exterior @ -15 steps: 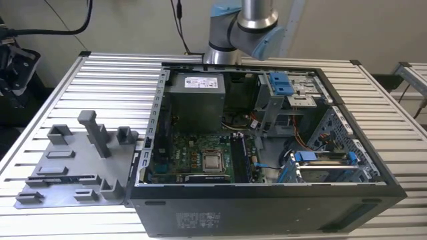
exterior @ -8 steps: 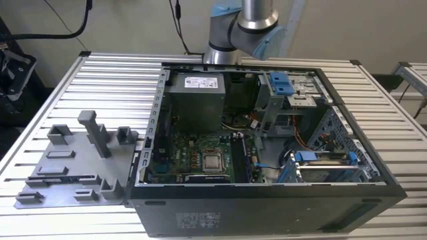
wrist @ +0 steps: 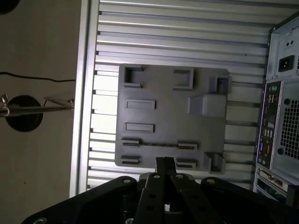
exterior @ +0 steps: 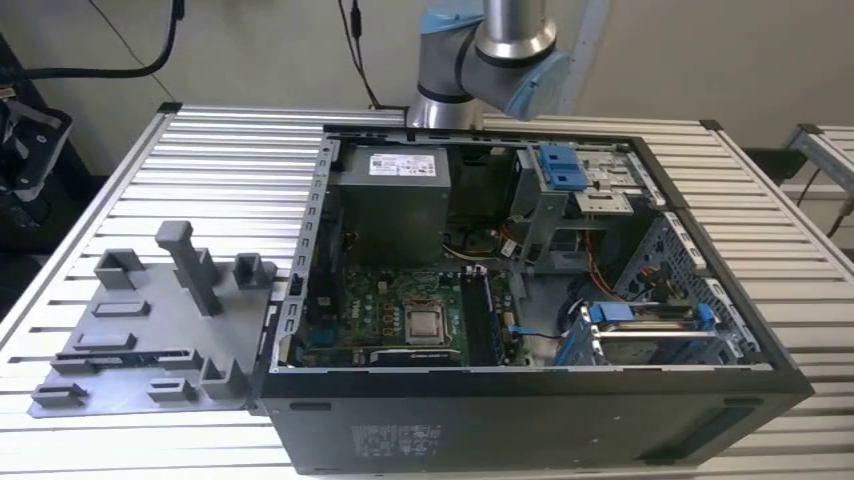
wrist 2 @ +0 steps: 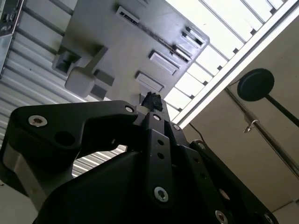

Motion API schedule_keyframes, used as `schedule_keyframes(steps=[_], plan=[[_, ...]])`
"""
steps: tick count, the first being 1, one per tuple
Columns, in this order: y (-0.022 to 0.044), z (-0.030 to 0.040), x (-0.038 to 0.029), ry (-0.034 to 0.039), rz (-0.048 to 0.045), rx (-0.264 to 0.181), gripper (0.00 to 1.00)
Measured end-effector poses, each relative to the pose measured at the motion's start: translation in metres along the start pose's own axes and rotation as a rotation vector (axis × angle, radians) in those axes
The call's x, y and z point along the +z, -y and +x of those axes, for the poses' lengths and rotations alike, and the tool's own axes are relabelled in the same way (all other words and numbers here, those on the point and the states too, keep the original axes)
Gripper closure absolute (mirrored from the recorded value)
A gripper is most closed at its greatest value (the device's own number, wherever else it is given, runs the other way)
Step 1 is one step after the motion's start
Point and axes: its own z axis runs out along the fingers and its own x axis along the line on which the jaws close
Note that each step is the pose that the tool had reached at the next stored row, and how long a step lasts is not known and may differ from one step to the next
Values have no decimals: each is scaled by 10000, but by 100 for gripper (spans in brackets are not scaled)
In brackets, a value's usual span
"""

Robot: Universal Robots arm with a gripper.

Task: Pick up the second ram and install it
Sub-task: 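Pick up the second ram and move it above second insertion slot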

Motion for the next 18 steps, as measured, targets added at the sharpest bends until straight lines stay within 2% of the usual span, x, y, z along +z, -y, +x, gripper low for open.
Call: schedule_keyframes(steps=[10, 13, 18], plan=[[0, 0, 0, -3, 9, -60, 89], [-1, 0, 0, -15, 12, -295, 89], [0, 1, 0, -48, 31, -966, 89]])
